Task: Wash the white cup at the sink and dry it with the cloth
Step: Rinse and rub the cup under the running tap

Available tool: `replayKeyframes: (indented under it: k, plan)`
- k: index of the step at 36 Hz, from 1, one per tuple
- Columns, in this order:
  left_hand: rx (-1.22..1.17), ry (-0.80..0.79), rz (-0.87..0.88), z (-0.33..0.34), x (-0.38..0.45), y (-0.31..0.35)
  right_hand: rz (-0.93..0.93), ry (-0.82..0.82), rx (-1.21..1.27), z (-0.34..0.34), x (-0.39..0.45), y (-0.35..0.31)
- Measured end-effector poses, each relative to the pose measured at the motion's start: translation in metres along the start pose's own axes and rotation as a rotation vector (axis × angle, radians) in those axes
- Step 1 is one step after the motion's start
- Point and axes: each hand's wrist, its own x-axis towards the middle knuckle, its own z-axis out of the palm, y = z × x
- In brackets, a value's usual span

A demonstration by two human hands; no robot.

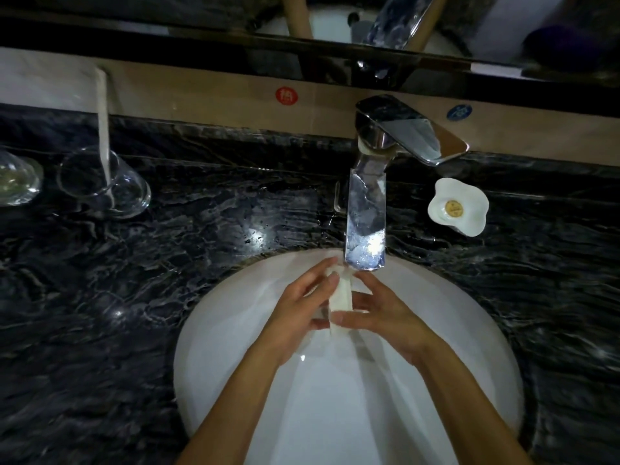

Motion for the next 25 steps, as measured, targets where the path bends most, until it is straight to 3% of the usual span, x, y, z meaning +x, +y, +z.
replayKeyframes:
  k: [10, 16, 20, 25]
  plan:
    - [-0.07, -0.038, -0.182, 0.008, 0.004, 0.005, -0.094, 0.129, -0.1, 0.002, -0.005, 0.015]
    - [-0.118, -0.1, -0.187, 0.008, 0.005, 0.008, -0.18, 0.153, -0.197, -0.001, -0.004, 0.021]
    - [-0.126, -0.073, -0.177, 0.007, 0.008, 0.006, -0.17, 0.11, -0.161, -0.003, -0.004, 0.023]
    - [-0.123, -0.042, -0.125, 0.004, 0.005, -0.006, -0.093, 0.039, 0.075, -0.008, -0.002, 0.012]
